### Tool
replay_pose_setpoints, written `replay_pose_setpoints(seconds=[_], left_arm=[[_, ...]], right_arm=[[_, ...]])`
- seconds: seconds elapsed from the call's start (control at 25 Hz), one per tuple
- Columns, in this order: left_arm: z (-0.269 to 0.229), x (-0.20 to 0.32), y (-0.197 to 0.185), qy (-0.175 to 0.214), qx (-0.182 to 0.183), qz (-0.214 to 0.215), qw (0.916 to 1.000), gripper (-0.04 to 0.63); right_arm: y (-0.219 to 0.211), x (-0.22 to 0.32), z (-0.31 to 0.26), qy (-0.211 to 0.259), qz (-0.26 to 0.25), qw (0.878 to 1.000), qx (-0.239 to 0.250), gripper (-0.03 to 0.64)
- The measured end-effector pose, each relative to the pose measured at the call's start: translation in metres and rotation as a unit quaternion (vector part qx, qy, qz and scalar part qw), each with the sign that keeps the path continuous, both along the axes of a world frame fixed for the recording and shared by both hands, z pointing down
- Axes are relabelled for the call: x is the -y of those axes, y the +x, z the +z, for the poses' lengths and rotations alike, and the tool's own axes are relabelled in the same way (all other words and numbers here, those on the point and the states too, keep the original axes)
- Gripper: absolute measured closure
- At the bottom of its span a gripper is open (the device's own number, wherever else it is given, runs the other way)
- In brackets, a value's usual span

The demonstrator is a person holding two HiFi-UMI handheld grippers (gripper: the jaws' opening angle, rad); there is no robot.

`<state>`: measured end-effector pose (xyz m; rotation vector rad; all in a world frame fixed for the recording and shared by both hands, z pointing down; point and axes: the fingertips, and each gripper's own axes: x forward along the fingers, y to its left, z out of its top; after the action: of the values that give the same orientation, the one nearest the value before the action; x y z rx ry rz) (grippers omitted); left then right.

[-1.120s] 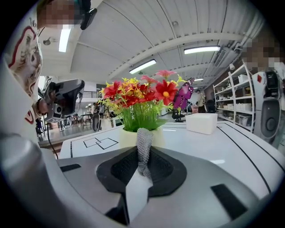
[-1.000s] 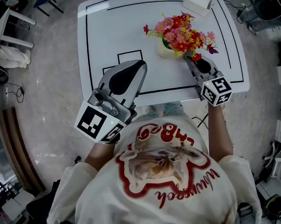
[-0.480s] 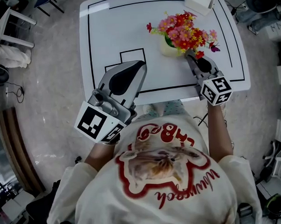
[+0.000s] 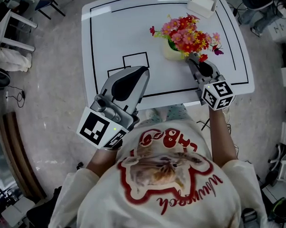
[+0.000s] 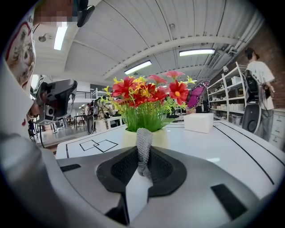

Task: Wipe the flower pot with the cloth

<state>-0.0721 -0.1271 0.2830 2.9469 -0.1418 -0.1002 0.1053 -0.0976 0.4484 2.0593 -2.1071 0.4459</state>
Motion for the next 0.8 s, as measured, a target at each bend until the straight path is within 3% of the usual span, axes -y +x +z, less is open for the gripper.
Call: replay_pose_setpoints(seconds=[0.8], left_arm=[[0.002, -0.005, -0.003, -0.002, 0.001, 0.007, 1.0, 0.592]], right_arm=[[-0.016, 0.005, -0.002, 0.006, 0.015, 1.0, 0.009, 0.561]])
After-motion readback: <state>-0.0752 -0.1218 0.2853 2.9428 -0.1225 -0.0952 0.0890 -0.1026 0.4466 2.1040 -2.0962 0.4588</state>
